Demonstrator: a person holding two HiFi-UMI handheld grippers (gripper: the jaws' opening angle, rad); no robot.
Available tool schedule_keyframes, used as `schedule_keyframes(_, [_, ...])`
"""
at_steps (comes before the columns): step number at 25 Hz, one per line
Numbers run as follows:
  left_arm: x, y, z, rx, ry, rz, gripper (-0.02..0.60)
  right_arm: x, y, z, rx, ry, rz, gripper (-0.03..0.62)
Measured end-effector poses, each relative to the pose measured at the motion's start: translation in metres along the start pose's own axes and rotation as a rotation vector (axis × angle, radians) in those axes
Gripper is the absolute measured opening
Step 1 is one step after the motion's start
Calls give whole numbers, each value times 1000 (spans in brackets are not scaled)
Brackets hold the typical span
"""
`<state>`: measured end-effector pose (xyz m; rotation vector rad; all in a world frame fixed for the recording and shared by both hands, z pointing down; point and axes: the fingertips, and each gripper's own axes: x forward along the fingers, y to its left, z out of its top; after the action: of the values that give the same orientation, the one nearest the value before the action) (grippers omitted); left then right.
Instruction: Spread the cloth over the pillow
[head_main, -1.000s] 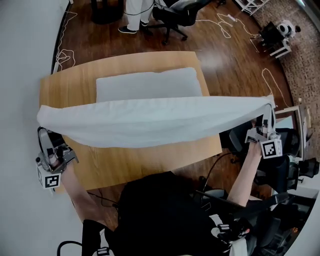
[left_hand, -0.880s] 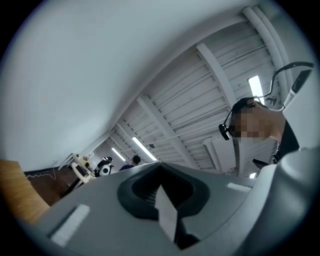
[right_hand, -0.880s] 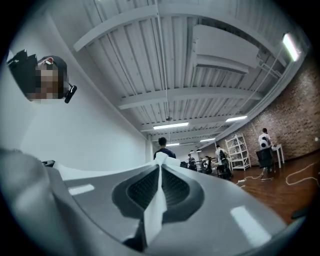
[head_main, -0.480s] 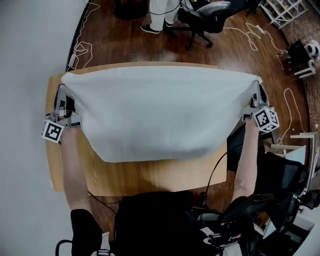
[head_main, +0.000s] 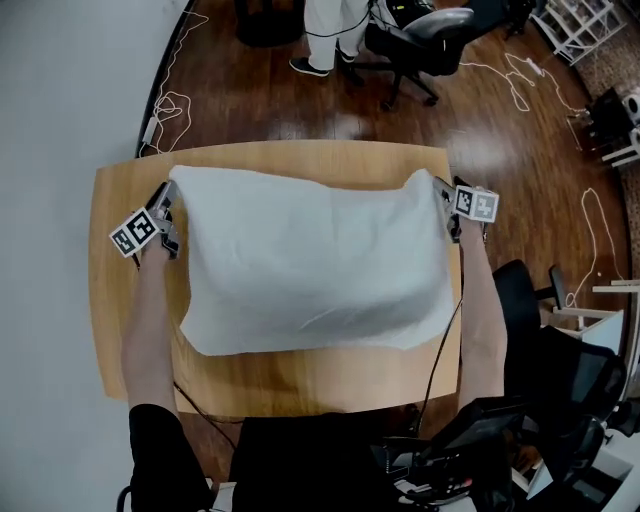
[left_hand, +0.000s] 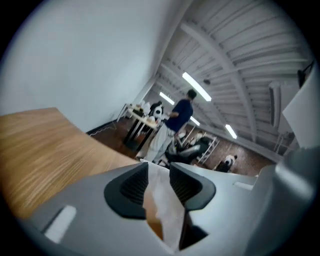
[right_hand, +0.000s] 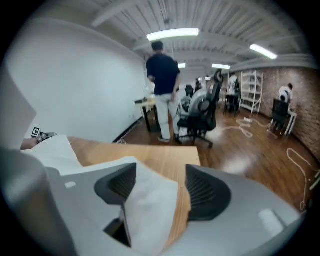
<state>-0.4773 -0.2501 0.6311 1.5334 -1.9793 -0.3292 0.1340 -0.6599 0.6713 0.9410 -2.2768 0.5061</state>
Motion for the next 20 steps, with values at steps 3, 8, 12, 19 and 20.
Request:
schedule_keyframes(3, [-22, 30, -33, -4, 132, 80, 177, 0, -20, -41, 39, 126, 17, 368])
schedule_keyframes(8, [-92, -1, -69, -21, 227, -104, 178, -123, -79, -71, 188, -21, 95, 368])
schedule_keyframes(12, [-221, -12, -131, 18, 378, -229, 178, -227, 16, -143, 88, -35, 415, 367])
schedule_keyframes(19, [-284, -33, -233, -34, 527, -299, 249, -312, 106, -333, 11, 236, 407, 368])
schedule_keyframes(20, [-283, -35, -228, -21, 515, -297, 225, -307, 120, -332, -14, 235, 391, 365])
